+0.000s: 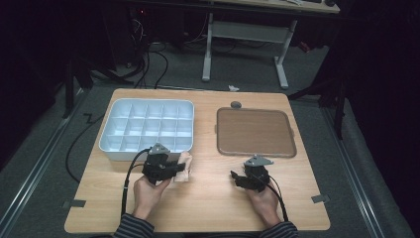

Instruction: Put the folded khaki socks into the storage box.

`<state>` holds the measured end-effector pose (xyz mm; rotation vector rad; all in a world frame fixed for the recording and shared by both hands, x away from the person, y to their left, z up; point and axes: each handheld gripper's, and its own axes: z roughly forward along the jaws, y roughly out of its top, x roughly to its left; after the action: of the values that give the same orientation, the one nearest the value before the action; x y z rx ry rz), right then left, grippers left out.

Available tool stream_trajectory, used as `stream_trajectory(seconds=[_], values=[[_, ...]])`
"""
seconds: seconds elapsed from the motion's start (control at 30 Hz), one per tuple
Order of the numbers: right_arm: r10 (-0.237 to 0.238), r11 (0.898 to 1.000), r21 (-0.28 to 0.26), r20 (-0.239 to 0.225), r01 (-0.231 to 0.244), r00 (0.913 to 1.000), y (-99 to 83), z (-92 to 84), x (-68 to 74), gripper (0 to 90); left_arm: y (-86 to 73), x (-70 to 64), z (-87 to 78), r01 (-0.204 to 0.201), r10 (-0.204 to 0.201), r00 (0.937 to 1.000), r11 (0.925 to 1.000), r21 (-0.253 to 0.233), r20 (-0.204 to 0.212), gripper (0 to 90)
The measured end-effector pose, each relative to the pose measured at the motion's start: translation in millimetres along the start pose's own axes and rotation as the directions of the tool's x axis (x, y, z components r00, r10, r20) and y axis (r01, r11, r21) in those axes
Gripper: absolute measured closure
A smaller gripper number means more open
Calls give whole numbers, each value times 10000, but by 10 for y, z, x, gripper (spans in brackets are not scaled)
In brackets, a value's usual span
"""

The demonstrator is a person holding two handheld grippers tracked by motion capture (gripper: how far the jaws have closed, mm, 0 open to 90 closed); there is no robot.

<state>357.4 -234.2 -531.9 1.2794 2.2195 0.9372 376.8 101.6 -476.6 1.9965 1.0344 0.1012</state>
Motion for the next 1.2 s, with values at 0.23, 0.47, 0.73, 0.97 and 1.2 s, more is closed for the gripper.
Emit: stream_trajectory(seconds=[0.23, 0.47, 0.73, 0.97, 1.2], values=[[-11, 10000, 3, -9, 11, 10000, 0, 0, 1, 352, 5, 37, -52, 99, -99, 10000, 9999, -77, -11, 756], [-15, 10000, 4, -14, 15, 10000, 0, 0, 2, 352, 42, 61, -145, 123, -126, 9998, 9997, -210, -135, 756], [-62, 10000, -3, -44, 62, 10000, 4, 4, 7, 352, 69, 127, -273, 301, -308, 9993, 9990, -345, -197, 756], [-55, 10000, 5, -53, 55, 10000, 3, 3, 7, 352, 60, 207, -306, 438, -453, 9986, 9976, -529, -266, 756], [-80, 10000, 5, -91, 80, 9999, 2, 1, 11, 349, 67, 285, -354, 715, -735, 9970, 9944, -775, -230, 756]])
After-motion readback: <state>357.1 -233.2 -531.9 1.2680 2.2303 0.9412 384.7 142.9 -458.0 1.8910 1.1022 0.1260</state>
